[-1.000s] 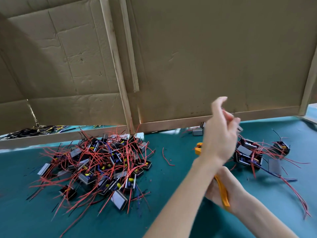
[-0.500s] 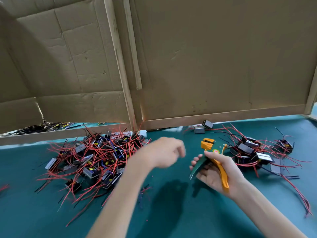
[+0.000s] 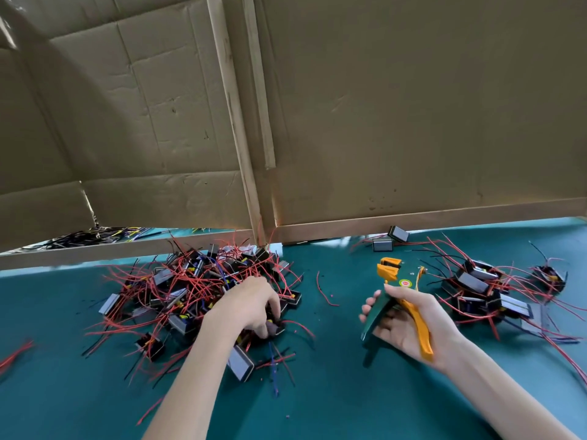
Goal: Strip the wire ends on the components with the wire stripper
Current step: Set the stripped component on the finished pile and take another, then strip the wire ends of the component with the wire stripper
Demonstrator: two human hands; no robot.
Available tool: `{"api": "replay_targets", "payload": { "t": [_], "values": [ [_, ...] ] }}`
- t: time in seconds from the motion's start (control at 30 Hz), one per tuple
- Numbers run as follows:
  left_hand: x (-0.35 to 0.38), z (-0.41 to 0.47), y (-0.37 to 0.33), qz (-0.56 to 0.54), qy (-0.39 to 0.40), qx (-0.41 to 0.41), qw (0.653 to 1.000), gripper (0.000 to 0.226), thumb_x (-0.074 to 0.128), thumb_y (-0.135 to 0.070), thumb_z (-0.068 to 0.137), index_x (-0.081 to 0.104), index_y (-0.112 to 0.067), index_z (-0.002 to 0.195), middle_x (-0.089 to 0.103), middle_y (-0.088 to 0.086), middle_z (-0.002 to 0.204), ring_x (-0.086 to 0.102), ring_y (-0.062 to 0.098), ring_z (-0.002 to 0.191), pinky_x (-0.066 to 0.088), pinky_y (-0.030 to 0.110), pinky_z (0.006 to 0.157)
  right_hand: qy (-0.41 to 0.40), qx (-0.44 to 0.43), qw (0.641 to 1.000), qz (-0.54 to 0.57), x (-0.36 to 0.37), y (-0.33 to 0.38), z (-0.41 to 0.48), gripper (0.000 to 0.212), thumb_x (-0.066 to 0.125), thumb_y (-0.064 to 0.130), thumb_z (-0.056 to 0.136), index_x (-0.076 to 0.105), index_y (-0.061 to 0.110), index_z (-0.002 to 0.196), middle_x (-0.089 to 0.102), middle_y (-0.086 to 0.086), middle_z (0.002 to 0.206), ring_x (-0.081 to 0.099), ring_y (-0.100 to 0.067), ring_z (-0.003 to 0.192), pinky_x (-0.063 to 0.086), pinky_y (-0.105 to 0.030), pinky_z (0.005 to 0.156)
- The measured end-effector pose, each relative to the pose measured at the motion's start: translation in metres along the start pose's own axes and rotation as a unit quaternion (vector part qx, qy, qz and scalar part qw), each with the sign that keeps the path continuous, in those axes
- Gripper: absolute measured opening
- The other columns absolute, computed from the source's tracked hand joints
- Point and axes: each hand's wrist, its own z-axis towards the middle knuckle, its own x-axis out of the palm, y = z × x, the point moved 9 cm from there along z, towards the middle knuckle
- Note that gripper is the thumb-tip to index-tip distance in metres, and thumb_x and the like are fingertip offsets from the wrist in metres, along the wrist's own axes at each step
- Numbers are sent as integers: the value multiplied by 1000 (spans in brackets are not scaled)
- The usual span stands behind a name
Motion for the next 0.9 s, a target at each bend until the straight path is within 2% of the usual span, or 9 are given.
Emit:
{"api": "replay_targets", "payload": {
  "t": [0.07, 0.13, 0.27, 0.33, 0.37, 0.47, 0.6, 0.73, 0.9],
  "values": [
    [-3, 5, -1, -12, -46, 20, 999, 36, 84, -32, 70, 69, -28, 102, 45, -1, 106, 46, 18, 104, 47, 36, 86, 0, 1, 1000, -5, -1, 0, 0, 20, 65, 14, 73, 59, 0, 85, 65, -20, 79, 69, -34, 70, 59, -44, 64],
    [-10, 7, -7, -70, -90, 57, 992, 34, 82, -39, 70, 67, -28, 98, 46, -3, 102, 41, 16, 104, 43, 35, 90, -1, -1, 1000, -9, -2, 0, 0, 20, 65, 14, 74, 59, 0, 86, 65, -20, 80, 69, -34, 70, 59, -44, 65],
    [-30, 2, -33, -226, -188, 115, 949, 30, 81, -36, 71, 60, -24, 89, 59, -9, 94, 50, 3, 89, 41, 21, 80, -3, -16, 1000, -21, -5, 3, -5, 19, 64, 15, 74, 60, 1, 86, 64, -20, 80, 68, -34, 71, 60, -45, 66],
    [-27, 2, -46, -305, -176, 123, 928, 29, 80, -29, 74, 56, -21, 89, 63, -12, 88, 52, -5, 72, 40, 11, 69, -3, -23, 999, -30, -8, 5, -8, 18, 64, 15, 75, 60, 1, 85, 64, -20, 80, 68, -34, 71, 60, -45, 67],
    [-21, 3, -54, -323, -149, 130, 926, 29, 79, -25, 76, 53, -21, 89, 64, -10, 87, 54, -1, 71, 40, 12, 67, -2, -26, 999, -32, -9, 6, -9, 17, 64, 14, 74, 61, 1, 84, 64, -20, 79, 68, -34, 71, 60, -45, 66],
    [5, 7, -71, -238, -71, 144, 958, 29, 73, -19, 78, 49, -21, 95, 65, -2, 91, 54, 14, 77, 43, 22, 71, -5, -35, 999, -36, -13, 9, -13, 14, 63, 12, 73, 62, 0, 81, 64, -21, 78, 69, -35, 69, 59, -45, 65],
    [24, 10, -72, -130, -43, 130, 982, 25, 71, -23, 74, 54, -22, 93, 64, 1, 97, 59, 22, 89, 50, 33, 79, -12, -38, 999, -30, -15, 12, -15, 14, 62, 11, 72, 62, 0, 81, 65, -21, 78, 70, -36, 70, 59, -45, 64],
    [18, 11, -80, -192, -89, 150, 966, 25, 73, -33, 79, 64, -19, 98, 65, -3, 105, 59, 12, 100, 46, 27, 90, -14, -43, 999, -29, -16, 14, -16, 15, 63, 11, 71, 62, 0, 81, 65, -21, 78, 70, -36, 70, 59, -45, 63],
    [18, 12, -87, -259, -126, 166, 943, 11, 71, -21, 83, 60, -18, 83, 68, -1, 86, 63, 15, 83, 49, 27, 80, -16, -41, 999, -30, -14, 13, -18, 15, 63, 11, 72, 61, 0, 82, 65, -21, 78, 70, -36, 70, 59, -45, 64]
  ]
}}
